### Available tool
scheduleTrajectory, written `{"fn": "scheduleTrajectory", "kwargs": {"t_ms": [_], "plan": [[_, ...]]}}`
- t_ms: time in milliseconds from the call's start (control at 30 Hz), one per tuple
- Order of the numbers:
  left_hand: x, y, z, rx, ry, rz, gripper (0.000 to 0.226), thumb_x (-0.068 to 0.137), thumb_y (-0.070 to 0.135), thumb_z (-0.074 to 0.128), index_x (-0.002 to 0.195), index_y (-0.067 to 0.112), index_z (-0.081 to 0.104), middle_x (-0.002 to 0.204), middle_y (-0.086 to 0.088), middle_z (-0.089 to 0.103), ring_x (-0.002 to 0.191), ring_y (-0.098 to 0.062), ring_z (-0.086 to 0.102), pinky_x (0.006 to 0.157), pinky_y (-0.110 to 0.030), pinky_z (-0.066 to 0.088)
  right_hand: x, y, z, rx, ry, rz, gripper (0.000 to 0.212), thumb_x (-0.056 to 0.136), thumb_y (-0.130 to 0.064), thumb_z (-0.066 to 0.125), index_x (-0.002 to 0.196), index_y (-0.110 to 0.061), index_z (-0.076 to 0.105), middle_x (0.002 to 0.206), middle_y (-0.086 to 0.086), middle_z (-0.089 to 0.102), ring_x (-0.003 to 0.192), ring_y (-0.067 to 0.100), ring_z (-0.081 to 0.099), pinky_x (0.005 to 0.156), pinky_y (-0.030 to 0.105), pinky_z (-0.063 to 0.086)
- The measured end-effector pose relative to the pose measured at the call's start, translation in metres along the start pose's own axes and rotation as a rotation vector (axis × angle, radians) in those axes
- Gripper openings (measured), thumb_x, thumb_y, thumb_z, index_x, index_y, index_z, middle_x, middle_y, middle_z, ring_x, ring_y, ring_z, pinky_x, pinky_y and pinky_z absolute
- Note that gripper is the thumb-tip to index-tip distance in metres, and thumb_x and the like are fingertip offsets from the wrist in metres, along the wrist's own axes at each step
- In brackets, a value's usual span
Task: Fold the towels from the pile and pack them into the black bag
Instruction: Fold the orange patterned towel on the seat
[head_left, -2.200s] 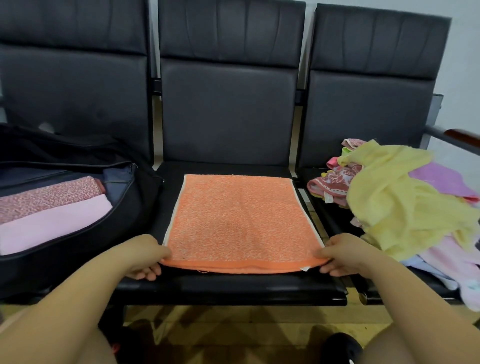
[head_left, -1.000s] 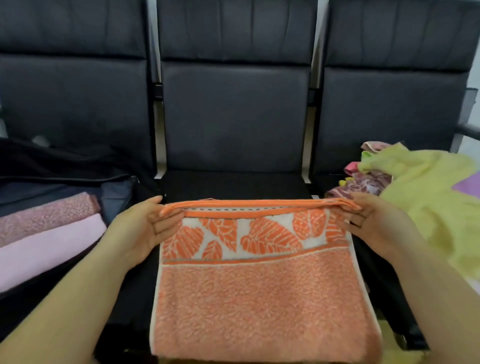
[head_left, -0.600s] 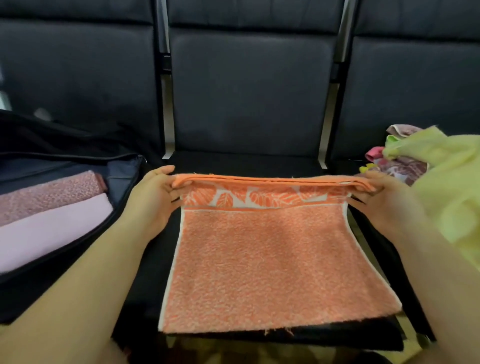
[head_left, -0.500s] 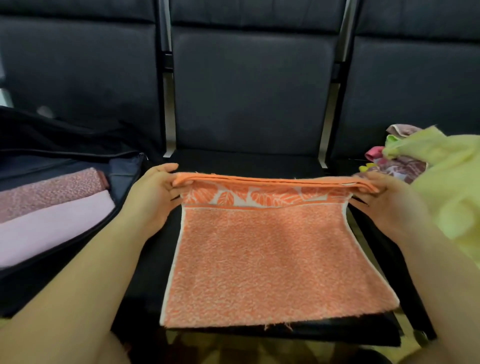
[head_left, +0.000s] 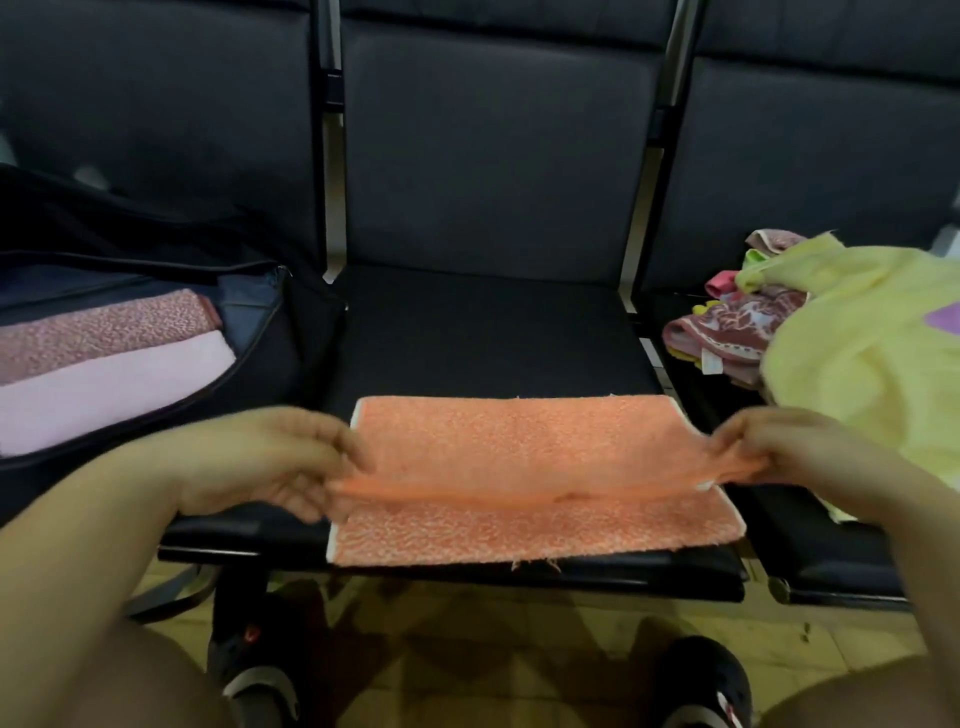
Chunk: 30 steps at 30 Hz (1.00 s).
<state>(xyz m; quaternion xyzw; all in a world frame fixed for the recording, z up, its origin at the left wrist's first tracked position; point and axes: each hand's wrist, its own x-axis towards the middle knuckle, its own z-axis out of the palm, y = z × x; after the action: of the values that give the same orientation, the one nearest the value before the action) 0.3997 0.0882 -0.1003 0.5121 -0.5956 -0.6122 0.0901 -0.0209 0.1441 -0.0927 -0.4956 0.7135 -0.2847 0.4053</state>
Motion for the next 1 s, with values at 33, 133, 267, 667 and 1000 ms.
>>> {"fn": "scheduleTrajectory", "kwargs": {"t_ms": [33,133,267,667,1000], "plan": [[-0.002,-0.005,0.005,0.151,-0.059,-0.066,0.021,0.081,0.010,0.068,0.100,0.010,0.061,0.071,-0.010,0.071,0.066,-0.016,0.069,0.059,-0.021,0.053,-0.004,0.005,0.003,-0.142,-0.065,0.049,0.026,0.089,0.007,0.046,0.084,-0.001,0.069,0.088,0.019,0.066,0.076,0.023,0.063,0.063,0.022,0.054],[-0.001,-0.016,0.015,0.499,-0.155,-0.174,0.013,0.094,0.021,0.057,0.107,0.023,0.059,0.075,0.001,0.073,0.077,-0.011,0.071,0.072,-0.022,0.054,-0.011,0.015,0.014,-0.469,-0.176,0.154,0.014,0.089,-0.007,0.058,0.093,-0.015,0.069,0.087,0.008,0.067,0.073,0.017,0.061,0.065,0.023,0.049],[0.005,-0.019,0.013,0.538,0.067,-0.074,0.009,0.093,0.028,0.058,0.093,0.021,0.064,0.055,0.001,0.064,0.056,-0.009,0.062,0.063,-0.024,0.051,-0.010,0.011,0.024,-0.656,0.139,0.043,0.004,0.088,-0.028,0.063,0.091,-0.027,0.062,0.088,-0.002,0.064,0.074,0.009,0.058,0.059,0.022,0.040],[0.063,-0.005,0.047,1.049,0.075,-0.113,0.091,0.091,0.064,0.039,0.151,0.022,-0.013,0.157,-0.004,-0.023,0.145,-0.019,-0.019,0.119,-0.040,-0.005,0.033,-0.001,0.089,-0.838,-0.119,0.058,0.091,0.089,-0.064,0.045,0.153,-0.025,-0.006,0.161,0.009,-0.009,0.148,0.030,-0.005,0.118,0.045,0.004],[0.114,-0.013,0.037,0.958,0.365,0.102,0.083,0.090,0.067,0.034,0.153,0.026,-0.001,0.160,-0.001,-0.011,0.146,-0.018,-0.016,0.118,-0.044,-0.009,0.078,-0.001,0.106,-0.690,0.227,-0.129,0.076,0.092,-0.053,0.049,0.153,-0.020,0.018,0.160,0.011,0.012,0.147,0.028,0.007,0.119,0.044,0.008]]}}
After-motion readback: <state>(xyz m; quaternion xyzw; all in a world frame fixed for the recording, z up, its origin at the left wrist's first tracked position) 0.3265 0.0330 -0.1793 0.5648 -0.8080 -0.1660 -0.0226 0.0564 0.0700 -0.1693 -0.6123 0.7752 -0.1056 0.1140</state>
